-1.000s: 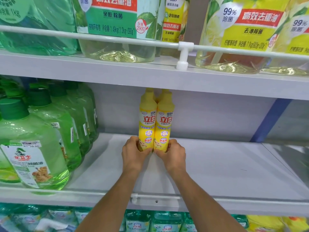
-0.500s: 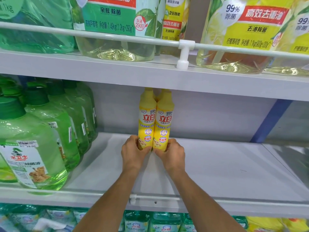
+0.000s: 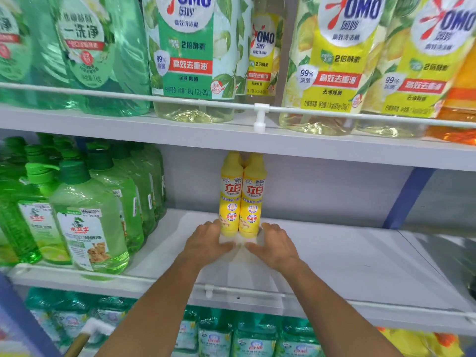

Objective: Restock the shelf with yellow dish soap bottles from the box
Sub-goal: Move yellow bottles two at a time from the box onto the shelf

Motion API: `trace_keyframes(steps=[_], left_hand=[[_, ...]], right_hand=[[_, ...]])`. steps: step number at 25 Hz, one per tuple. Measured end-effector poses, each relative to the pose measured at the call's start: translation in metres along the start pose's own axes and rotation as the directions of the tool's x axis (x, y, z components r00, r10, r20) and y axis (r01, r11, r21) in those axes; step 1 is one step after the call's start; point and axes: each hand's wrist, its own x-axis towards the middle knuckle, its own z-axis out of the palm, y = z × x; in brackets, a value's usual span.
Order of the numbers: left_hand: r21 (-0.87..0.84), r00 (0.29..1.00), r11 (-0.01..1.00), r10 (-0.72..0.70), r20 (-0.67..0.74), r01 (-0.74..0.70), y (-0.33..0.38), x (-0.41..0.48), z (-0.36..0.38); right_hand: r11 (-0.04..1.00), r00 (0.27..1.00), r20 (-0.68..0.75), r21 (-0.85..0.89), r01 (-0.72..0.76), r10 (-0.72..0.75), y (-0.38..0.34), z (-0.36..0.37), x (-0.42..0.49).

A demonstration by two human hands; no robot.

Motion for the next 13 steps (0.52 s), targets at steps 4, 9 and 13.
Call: trace_keyframes(steps=[4,9,13], left_hand=[[0.38,0.992,0.918,0.085,0.096,-0.115,0.014,-0.053,-0.014],[0.497,0.985,0.852,0.111,0.134,-0.163,0.034,-0.12,-0.034],[0.457,0.978,0.865,0.168,0.126,-0.208,0.046,-0.193,-0.035]], right_hand=[[0.958,0.979,0.119,-0.214,0.191,-0.168,-0.001,-0.027,-0.045],[0.895,0.962,0.136,-0.355,0.27,-0.237,-0.011,-0.058,-0.118],[0.899,0.976,0.087,-0.38,0.22,-0.202,-0.012,-0.067,-0.194]])
